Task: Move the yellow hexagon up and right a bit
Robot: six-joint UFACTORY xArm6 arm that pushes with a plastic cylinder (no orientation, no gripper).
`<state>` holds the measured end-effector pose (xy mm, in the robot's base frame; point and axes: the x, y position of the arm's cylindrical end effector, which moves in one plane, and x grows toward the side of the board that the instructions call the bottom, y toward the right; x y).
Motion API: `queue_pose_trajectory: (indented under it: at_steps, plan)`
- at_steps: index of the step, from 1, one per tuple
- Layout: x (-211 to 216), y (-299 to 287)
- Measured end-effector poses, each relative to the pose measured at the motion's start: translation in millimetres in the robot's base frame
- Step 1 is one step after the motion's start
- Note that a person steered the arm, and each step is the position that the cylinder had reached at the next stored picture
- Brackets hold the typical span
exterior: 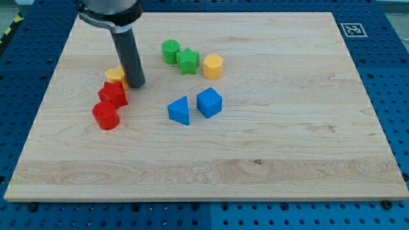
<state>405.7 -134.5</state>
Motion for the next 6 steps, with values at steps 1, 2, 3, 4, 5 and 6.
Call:
queue_pose_trajectory:
  at_steps: [1, 2, 3, 4, 5, 6]
  plan:
    - [-5, 19]
    - [-21, 54]
    - [-21, 104]
    - [-24, 149]
    - [-39, 175]
    - [-62, 169]
